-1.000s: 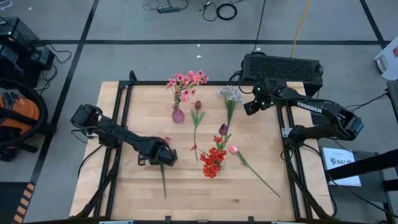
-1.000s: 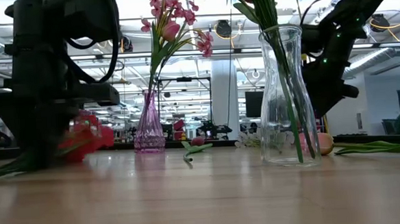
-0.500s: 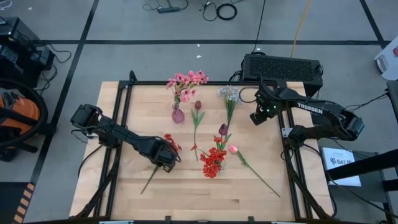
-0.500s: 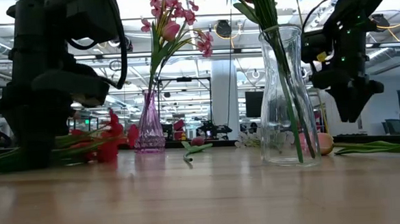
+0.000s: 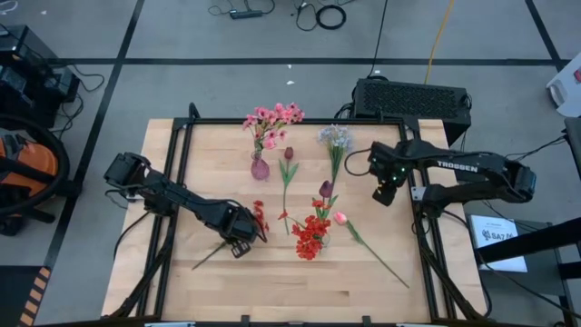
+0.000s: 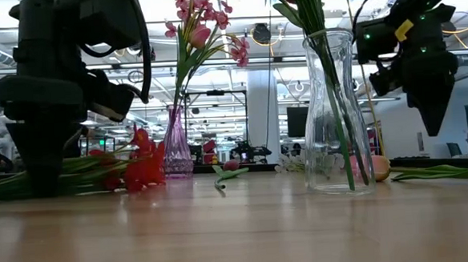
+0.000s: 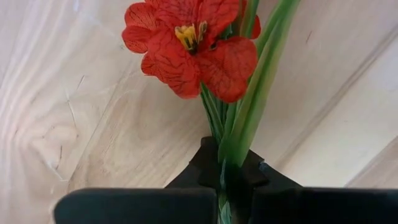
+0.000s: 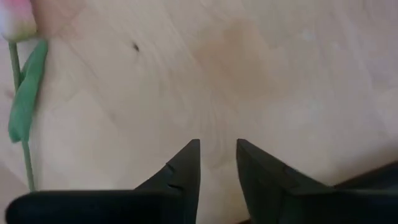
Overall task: Sort flowers into vase by color
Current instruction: Put the red flowers into the transparent flower vase
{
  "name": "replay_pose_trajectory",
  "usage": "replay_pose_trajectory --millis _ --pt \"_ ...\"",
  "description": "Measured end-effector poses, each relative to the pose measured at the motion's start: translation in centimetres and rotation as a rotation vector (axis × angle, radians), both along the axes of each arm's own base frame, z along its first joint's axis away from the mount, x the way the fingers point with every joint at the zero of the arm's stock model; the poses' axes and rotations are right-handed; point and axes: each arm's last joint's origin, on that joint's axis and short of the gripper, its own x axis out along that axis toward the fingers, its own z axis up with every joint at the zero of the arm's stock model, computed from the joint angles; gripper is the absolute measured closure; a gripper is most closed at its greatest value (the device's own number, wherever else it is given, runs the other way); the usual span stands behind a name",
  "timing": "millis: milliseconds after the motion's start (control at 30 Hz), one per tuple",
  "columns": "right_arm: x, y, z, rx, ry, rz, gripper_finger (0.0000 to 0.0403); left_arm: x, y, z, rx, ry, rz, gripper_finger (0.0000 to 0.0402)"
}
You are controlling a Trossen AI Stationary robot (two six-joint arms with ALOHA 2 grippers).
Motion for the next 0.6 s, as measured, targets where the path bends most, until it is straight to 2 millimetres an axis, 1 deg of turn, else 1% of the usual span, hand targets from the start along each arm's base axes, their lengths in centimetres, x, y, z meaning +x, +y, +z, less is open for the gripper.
replay_pose_trajectory --millis 67,100,233,267,333,467,600 --pt "0.5 0.4 0.1 0.003 -0.026 -0.053 0.0327 0.0 0.0 0.0 0.000 -0.003 -0.015 0.0392" --pt "0.8 0.8 0.2 0.003 -0.052 -0.044 0.0337 0.1 -0.1 0.0 -0.001 -0.011 -0.033 0.0392" --pt "1.9 2.5 0.6 0.020 -0.157 0.076 0.0389 0.2 -1.1 0.2 0.000 -0.073 -0.089 0.0392" --pt "2.2 3.0 0.7 0.017 -0.175 0.100 0.0395 0.3 -1.4 0.3 0.002 -0.105 -0.099 0.0392" --pt "2.4 4.2 0.9 -0.001 -0.194 0.154 0.0397 0.4 -2.1 0.8 0.033 -0.179 -0.120 0.0392" --pt "2.2 6.6 1.2 -0.065 -0.222 0.277 0.0402 0.6 -3.3 2.6 0.104 -0.382 -0.118 0.0392" --pt "1.4 8.5 0.6 -0.057 -0.307 0.310 0.0402 0.4 -3.7 4.5 0.165 -0.528 -0.105 0.0392"
